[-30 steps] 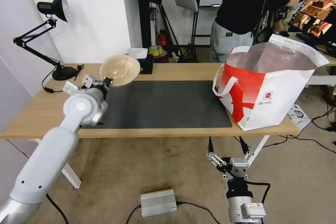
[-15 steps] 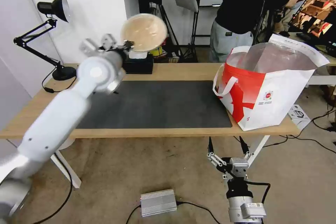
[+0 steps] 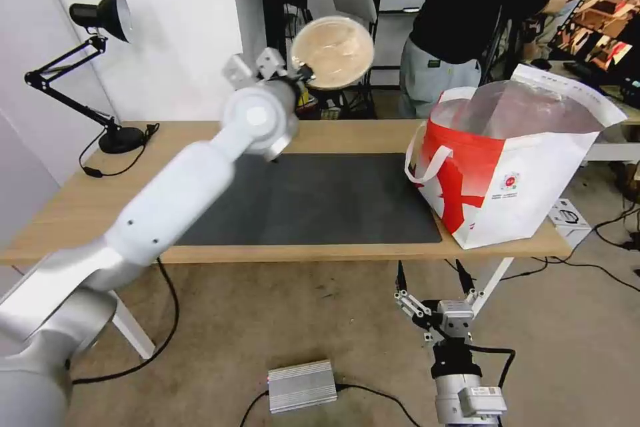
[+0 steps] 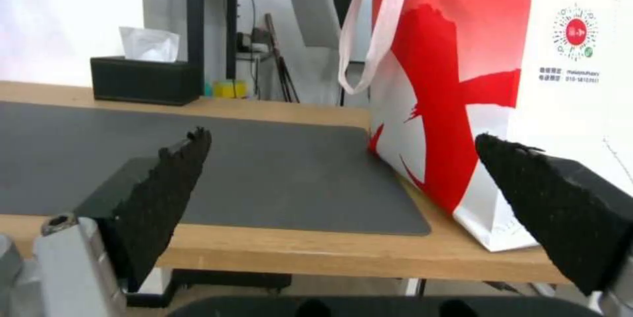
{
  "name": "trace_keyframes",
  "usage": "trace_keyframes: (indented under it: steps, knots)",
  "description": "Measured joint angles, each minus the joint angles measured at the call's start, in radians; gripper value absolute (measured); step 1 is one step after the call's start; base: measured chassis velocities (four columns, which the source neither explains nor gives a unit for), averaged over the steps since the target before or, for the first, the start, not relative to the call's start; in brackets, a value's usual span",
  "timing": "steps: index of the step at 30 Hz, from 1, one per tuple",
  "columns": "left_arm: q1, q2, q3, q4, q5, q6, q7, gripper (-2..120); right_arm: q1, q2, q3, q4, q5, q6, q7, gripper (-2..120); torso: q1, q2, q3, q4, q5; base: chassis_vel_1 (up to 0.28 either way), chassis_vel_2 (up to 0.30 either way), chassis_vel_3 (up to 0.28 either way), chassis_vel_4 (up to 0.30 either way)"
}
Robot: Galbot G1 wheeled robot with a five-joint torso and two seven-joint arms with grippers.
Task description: Pick up the trash from the table and place it into the takeout bag.
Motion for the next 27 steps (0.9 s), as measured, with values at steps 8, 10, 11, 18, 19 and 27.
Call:
trace_keyframes:
  steps: [8,10,11,18,19,27]
  knots:
    - [-0.059,-0.116,0.056,0.124,0.009,-0.017,0.075,0,0.0,0.0,0.0,0.0,0.0,0.0,0.0,100,0.0,0.0,0.0,-0.0001,0.0001,0.0,0.0,0.0,0.0]
    - [-0.061,-0.131,0.059,0.136,0.012,-0.017,0.082,0,0.0,0.0,0.0,0.0,0.0,0.0,0.0,100,0.0,0.0,0.0,0.0,0.0001,0.0,0.0,0.0,0.0]
    - [-0.062,-0.139,0.061,0.143,0.014,-0.017,0.086,0,0.0,0.0,0.0,0.0,0.0,0.0,0.0,100,0.0,0.0,0.0,0.0,0.0,0.0,0.0,0.0,0.0]
    - [-0.088,-0.255,0.077,0.24,0.03,-0.001,0.136,0,0.0,0.0,0.0,0.0,0.0,0.0,0.0,100,0.0,0.0,0.0,-0.0001,0.0,0.0,0.0,0.0,0.0]
    - [-0.088,-0.255,0.077,0.24,0.03,-0.001,0.136,0,0.0,0.0,0.0,0.0,0.0,0.0,0.0,100,0.0,0.0,0.0,-0.0001,0.0,0.0,0.0,0.0,0.0]
    - [-0.116,-0.331,0.119,0.31,0.038,0.009,0.188,0,0.0,0.0,0.0,0.0,0.0,0.0,0.0,100,0.0,0.0,0.0,-0.0001,0.0,0.0,0.0,0.0,0.0]
